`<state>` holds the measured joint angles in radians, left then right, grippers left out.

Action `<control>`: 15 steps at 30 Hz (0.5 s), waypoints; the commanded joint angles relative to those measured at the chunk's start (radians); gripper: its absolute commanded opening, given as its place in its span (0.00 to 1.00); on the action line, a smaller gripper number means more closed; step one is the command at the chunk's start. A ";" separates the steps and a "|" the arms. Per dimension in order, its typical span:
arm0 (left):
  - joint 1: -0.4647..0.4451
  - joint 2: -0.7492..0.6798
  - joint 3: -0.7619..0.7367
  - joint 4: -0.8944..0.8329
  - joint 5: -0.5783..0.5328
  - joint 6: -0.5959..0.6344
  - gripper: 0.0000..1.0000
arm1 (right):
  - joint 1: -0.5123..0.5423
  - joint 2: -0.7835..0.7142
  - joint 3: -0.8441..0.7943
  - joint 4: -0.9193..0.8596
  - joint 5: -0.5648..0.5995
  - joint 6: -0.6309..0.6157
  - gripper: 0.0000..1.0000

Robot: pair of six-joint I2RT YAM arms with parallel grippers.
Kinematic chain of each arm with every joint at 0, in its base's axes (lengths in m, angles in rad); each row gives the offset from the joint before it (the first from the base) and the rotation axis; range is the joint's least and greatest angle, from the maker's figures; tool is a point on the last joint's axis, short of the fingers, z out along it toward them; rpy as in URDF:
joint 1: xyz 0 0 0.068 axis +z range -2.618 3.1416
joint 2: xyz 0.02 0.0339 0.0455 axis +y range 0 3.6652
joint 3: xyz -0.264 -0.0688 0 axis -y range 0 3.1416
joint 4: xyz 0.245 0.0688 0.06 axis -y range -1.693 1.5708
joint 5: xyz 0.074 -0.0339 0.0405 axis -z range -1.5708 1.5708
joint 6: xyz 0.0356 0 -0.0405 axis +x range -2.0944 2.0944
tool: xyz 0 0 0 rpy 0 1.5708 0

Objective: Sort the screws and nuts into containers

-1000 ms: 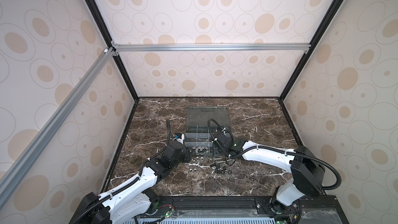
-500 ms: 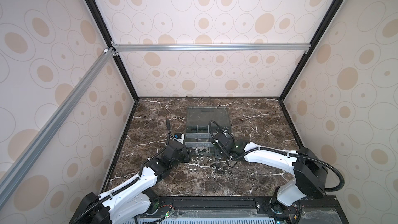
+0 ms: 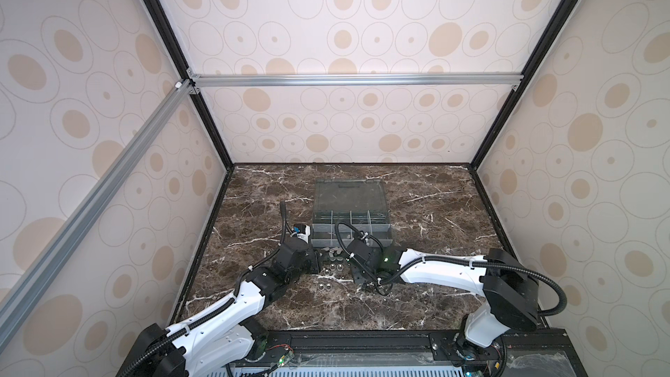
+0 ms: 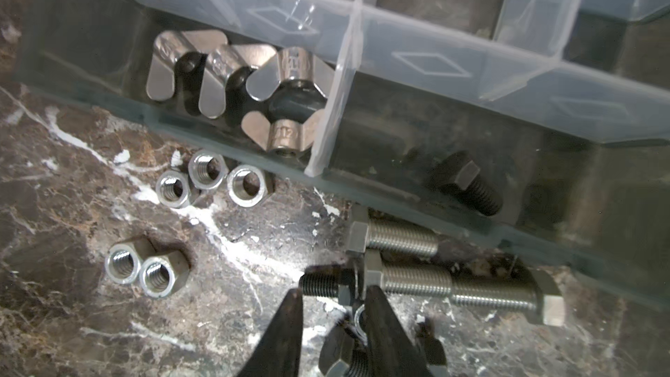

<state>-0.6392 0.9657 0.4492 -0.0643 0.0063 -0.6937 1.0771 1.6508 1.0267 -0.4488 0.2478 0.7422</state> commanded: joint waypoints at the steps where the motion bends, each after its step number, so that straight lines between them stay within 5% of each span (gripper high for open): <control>1: 0.009 -0.011 0.003 0.005 0.001 -0.018 0.42 | 0.021 0.036 0.035 -0.025 -0.016 0.019 0.33; 15: 0.009 -0.031 -0.010 0.000 -0.002 -0.022 0.43 | 0.030 0.091 0.065 -0.086 0.049 0.017 0.33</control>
<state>-0.6392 0.9466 0.4412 -0.0647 0.0093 -0.7033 1.1004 1.7218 1.0698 -0.4854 0.2565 0.7437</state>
